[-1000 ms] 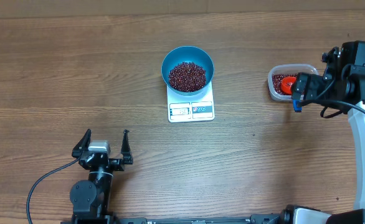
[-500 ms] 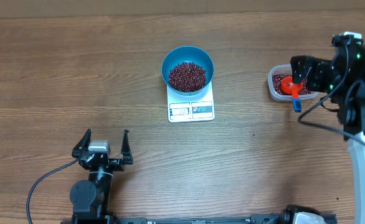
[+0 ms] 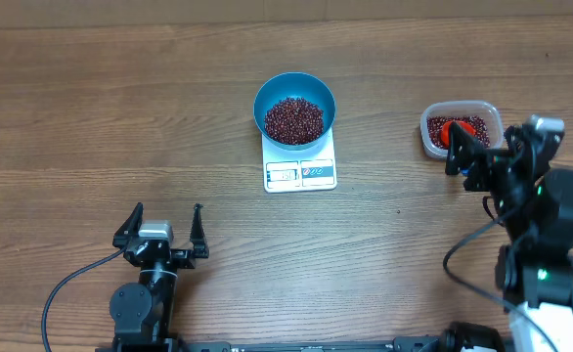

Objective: Scoop item into bowl and weigh 150g on scale

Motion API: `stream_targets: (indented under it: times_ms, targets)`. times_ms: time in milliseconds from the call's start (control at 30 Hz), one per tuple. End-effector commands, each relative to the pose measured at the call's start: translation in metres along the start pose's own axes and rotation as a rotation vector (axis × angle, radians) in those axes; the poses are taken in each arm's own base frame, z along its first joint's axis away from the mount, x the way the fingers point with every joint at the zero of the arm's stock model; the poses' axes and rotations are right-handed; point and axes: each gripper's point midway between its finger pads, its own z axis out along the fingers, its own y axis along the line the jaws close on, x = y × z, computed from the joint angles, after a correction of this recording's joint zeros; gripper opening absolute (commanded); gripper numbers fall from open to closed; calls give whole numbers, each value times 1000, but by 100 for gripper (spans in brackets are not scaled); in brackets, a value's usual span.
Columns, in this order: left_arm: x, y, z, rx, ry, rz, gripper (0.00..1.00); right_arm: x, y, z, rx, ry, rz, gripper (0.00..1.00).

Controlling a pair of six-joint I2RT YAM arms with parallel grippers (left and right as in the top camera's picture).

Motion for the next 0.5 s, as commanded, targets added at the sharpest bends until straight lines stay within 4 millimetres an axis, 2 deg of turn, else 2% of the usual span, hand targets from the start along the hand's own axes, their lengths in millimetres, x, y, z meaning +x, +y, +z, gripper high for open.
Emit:
stream_targets:
  times_ms: [0, 233, 467]
  targets:
    - [0, 3, 0, -14, -4, 16, 100, 8, 2, -15, -9, -64, -6, 100]
    - [0, 3, 0, -14, -4, 17, 100, 22, 6, -36, -31, -185, -22, 100]
    - [0, 3, 0, -14, -4, 16, 100, 36, 7, -48, -52, -271, -14, 100]
